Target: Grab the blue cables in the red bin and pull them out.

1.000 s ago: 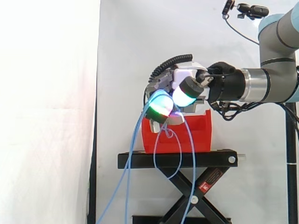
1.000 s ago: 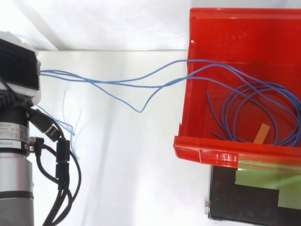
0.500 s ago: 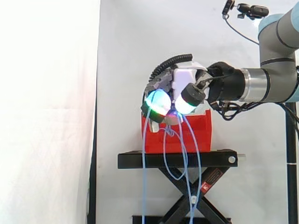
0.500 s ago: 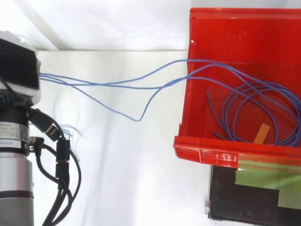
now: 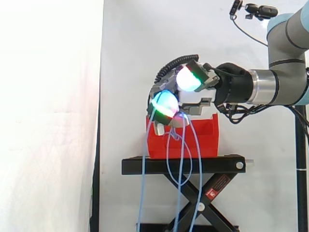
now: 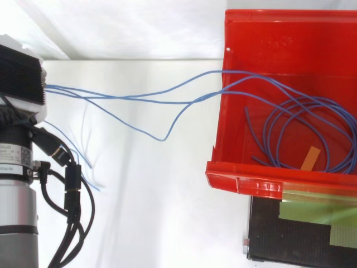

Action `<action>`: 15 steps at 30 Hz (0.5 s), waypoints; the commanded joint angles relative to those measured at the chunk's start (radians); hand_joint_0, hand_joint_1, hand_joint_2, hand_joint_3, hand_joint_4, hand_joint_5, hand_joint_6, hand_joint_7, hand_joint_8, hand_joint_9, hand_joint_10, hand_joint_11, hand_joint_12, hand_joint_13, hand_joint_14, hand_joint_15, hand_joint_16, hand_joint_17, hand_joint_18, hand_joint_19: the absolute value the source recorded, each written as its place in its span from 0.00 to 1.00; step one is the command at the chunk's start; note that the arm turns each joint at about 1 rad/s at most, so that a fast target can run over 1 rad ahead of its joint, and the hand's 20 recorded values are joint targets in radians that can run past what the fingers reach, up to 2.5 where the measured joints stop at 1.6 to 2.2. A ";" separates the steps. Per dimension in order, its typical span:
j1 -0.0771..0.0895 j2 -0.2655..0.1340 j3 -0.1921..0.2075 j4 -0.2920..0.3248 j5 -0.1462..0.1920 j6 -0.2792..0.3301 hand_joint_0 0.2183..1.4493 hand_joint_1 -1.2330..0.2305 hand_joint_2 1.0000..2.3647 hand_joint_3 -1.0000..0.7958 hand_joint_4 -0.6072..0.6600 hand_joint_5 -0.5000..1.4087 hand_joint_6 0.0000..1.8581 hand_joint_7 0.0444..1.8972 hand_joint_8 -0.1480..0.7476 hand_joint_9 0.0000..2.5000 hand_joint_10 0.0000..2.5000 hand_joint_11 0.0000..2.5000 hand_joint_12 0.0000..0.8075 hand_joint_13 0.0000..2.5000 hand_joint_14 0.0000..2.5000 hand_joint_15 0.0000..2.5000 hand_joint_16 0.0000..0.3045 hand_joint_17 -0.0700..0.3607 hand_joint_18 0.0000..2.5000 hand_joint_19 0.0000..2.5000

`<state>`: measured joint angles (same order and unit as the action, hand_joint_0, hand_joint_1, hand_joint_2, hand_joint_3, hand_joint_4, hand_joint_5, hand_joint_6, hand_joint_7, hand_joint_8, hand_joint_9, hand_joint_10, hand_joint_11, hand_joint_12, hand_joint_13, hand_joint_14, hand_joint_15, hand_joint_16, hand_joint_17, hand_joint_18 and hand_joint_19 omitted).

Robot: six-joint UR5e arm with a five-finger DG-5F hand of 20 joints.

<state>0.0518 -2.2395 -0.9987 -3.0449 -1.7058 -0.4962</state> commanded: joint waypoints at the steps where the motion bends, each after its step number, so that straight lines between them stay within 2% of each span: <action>1: 0.000 0.000 0.000 0.000 0.000 0.000 0.38 0.31 0.00 0.00 0.71 0.76 0.00 0.41 0.47 0.42 0.02 0.58 0.64 0.51 0.01 0.43 0.16 0.41 0.27 0.29; 6: 0.000 0.000 0.000 0.000 0.000 0.000 0.36 0.33 0.00 0.00 0.73 0.79 0.00 0.41 0.51 0.48 0.02 0.57 0.64 0.53 0.01 0.44 0.16 0.42 0.28 0.29; 15: 0.002 0.001 0.000 0.000 0.000 0.000 0.33 0.34 0.00 0.00 0.73 0.82 0.00 0.42 0.55 0.50 0.02 0.57 0.66 0.55 0.01 0.43 0.17 0.43 0.31 0.28</action>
<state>0.0532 -2.2392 -0.9986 -3.0452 -1.7058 -0.4962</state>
